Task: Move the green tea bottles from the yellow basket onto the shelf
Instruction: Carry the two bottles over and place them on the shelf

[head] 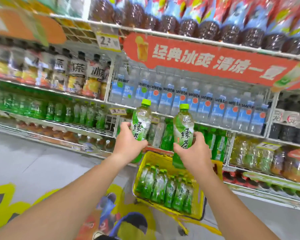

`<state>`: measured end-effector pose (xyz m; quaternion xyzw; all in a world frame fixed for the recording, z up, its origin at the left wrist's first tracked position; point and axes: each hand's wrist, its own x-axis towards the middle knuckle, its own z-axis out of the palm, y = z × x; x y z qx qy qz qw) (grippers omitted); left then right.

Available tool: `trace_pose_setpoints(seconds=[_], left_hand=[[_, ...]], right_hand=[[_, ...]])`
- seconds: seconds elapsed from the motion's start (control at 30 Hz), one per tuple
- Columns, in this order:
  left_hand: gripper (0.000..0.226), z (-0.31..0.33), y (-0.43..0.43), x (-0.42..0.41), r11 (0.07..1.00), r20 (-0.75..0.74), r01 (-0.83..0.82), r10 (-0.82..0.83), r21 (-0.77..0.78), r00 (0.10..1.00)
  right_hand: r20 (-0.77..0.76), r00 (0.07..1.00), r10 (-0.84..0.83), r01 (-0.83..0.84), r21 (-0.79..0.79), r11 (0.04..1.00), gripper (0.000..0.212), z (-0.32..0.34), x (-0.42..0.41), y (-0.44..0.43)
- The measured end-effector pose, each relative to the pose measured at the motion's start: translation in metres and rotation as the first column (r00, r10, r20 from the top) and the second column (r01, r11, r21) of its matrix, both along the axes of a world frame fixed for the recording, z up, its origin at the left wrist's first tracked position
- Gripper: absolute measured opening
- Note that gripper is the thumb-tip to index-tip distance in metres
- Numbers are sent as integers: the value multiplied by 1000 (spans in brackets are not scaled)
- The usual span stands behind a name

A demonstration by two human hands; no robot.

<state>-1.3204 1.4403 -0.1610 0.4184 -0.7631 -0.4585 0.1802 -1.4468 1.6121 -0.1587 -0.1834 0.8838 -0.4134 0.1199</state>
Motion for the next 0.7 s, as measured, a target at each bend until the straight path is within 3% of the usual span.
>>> trace_pose_setpoints(seconds=[0.4,0.7], left_hand=[[67,53,-143,156,968,-42,-239,236,-78,971],[64,42,-228,263,916,-21,-401,401,0,916]], right_hand=[[-132,946,297,-307,-66,949,46,59,116,-187],[-87,864,496,-500,-35,865,55,52,200,-310]])
